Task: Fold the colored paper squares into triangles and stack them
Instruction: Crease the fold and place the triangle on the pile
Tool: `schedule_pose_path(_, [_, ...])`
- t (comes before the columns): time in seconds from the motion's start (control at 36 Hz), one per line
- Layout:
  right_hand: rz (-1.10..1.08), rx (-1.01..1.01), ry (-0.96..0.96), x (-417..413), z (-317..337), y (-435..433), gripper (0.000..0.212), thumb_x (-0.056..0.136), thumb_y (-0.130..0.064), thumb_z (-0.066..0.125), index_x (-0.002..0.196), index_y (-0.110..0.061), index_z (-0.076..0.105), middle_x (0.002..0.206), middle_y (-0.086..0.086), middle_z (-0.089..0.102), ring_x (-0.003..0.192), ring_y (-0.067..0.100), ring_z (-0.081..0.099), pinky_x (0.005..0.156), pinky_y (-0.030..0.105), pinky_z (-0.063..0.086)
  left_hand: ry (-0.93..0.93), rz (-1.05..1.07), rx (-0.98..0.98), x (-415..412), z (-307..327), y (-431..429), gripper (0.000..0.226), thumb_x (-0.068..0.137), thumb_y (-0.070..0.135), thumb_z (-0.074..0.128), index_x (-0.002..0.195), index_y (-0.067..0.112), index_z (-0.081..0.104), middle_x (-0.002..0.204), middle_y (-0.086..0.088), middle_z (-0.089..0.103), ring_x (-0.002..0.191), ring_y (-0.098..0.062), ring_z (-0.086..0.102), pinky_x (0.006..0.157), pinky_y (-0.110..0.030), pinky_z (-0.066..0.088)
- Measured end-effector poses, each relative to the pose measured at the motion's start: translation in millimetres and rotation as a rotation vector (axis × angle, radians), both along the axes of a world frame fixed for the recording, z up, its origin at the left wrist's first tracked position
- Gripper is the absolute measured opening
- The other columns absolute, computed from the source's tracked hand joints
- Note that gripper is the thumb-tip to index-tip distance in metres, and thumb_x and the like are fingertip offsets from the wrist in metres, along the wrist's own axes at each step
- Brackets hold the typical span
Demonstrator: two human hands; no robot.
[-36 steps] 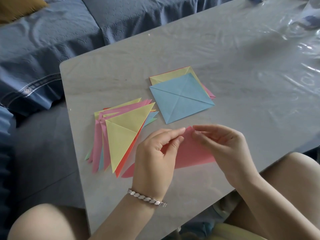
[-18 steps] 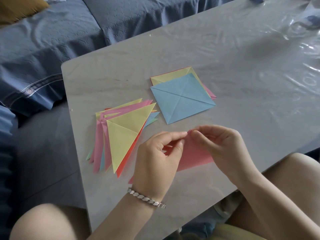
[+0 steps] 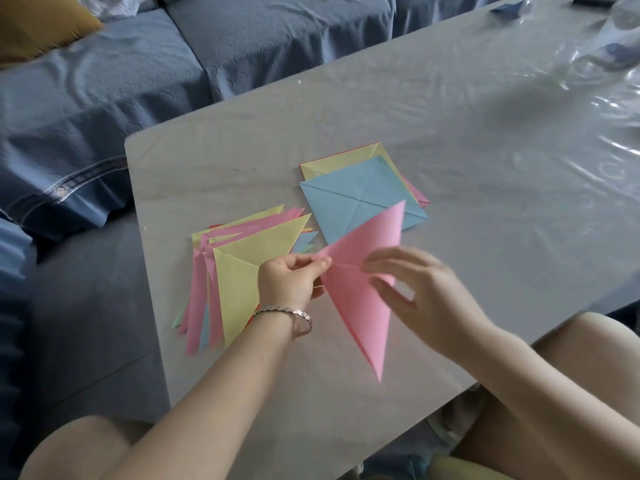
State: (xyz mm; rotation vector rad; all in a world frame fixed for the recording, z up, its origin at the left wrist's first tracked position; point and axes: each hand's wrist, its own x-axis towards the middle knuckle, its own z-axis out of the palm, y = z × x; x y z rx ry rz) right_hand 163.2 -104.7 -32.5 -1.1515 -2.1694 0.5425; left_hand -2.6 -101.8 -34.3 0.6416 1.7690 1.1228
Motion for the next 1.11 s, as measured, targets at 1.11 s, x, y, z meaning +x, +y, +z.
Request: schedule_pose_path(1.11, [-0.204,-0.271,-0.625,6.5,-62.6,66.1,0.067,0.093,-0.051,0.038,0.146,-0.015,0.018,0.157,-0.003,0.006,0.144,0.015,0.000,0.115,0.034,0.005,0.475,-0.065,0.032,-11.3,-42.5,-1.8,0.007,0.077,0.017,0.070,0.077,0.009,0.072,0.067,0.000,0.065,0.064,-0.017,0.059,0.061,-0.019,0.038])
